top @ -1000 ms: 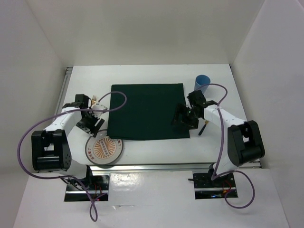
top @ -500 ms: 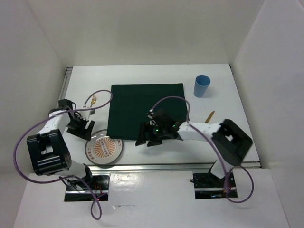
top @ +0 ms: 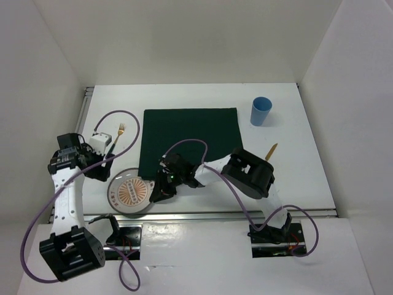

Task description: Set the dinner table for one person

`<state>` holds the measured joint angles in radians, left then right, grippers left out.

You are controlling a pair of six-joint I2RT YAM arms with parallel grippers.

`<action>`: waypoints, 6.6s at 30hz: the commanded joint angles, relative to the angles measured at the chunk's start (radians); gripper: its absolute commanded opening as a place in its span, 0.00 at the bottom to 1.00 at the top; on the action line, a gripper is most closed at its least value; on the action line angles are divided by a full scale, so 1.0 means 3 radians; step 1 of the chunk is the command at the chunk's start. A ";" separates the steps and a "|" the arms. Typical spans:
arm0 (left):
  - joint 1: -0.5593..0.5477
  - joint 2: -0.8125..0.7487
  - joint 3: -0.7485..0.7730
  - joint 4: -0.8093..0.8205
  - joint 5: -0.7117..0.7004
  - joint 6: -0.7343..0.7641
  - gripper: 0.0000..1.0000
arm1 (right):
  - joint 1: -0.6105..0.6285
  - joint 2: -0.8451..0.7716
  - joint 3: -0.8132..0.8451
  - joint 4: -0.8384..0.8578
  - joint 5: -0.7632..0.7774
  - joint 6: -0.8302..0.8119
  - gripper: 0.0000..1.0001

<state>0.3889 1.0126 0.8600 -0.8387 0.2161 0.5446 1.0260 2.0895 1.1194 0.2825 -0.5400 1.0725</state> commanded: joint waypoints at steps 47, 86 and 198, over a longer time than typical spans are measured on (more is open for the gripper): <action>0.0120 0.0740 0.1254 -0.0027 0.0103 -0.0695 0.91 | -0.2295 -0.1121 -0.0816 -0.0769 -0.0823 -0.0451 0.00; -0.0698 0.1813 0.0712 0.0985 -0.1022 -0.0026 0.89 | -0.2464 -0.2424 -0.0285 -0.2920 0.1150 -0.1284 1.00; -0.2161 0.2239 0.2431 0.0147 -0.1492 -0.2731 0.92 | -0.3538 -0.1376 -0.0755 -0.2695 0.1678 -0.2026 0.77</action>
<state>-0.2718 1.7596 1.5707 -0.8192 -0.1356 -0.3325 -0.0349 1.6714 0.9665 -0.5930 0.0162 0.4477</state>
